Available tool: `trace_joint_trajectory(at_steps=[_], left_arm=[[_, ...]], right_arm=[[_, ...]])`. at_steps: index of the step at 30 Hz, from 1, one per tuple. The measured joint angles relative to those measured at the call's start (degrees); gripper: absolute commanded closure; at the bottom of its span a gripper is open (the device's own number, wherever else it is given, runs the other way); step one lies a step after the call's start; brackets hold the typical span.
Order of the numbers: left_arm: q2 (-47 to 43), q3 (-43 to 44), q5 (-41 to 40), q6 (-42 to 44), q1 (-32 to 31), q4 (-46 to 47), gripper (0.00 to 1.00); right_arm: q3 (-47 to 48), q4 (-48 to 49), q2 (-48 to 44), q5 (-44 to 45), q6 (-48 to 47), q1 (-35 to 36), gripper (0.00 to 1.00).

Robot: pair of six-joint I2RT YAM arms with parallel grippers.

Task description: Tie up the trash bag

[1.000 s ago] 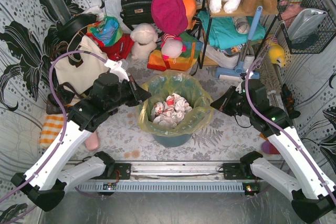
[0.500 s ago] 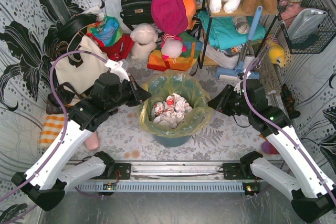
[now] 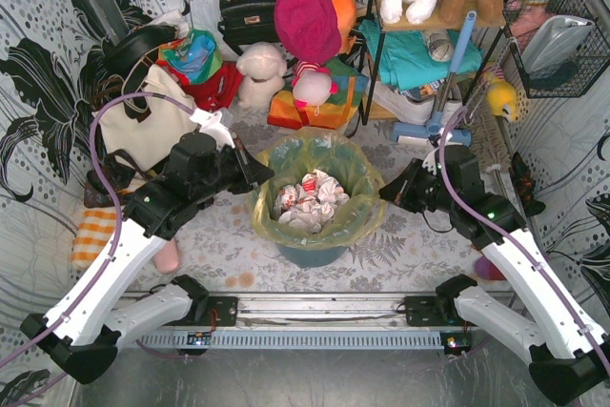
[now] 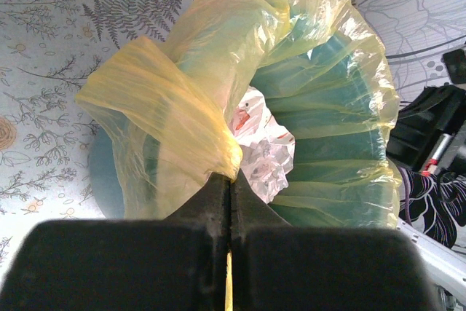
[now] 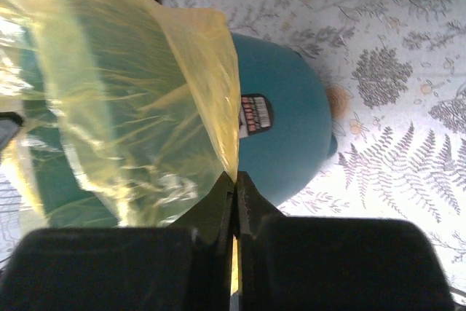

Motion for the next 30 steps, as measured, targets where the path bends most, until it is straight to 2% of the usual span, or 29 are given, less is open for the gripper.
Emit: trace_joint_trajectory(at_steps=[5,11,20,30], left_arm=[[-0.42,1.07,-1.22,0.09,0.00,-1.77,1.00],[-1.64,4.00,0.15,0.11,0.00,-1.25,1.00],[3.26,7.85,8.90,0.04,-0.02,7.82,1.00],[11.21,10.32,16.13,-1.07,-0.02,20.39,1.00]], right_arm=[[5.84,0.98,-1.16,0.17,0.00,0.00,1.00],[8.81,10.16,-0.66,-4.02,0.00,0.04,1.00],[10.27,30.88,12.61,-16.52,3.50,0.17,1.00],[11.34,49.11,22.51,-20.48,8.35,5.22,1.00]])
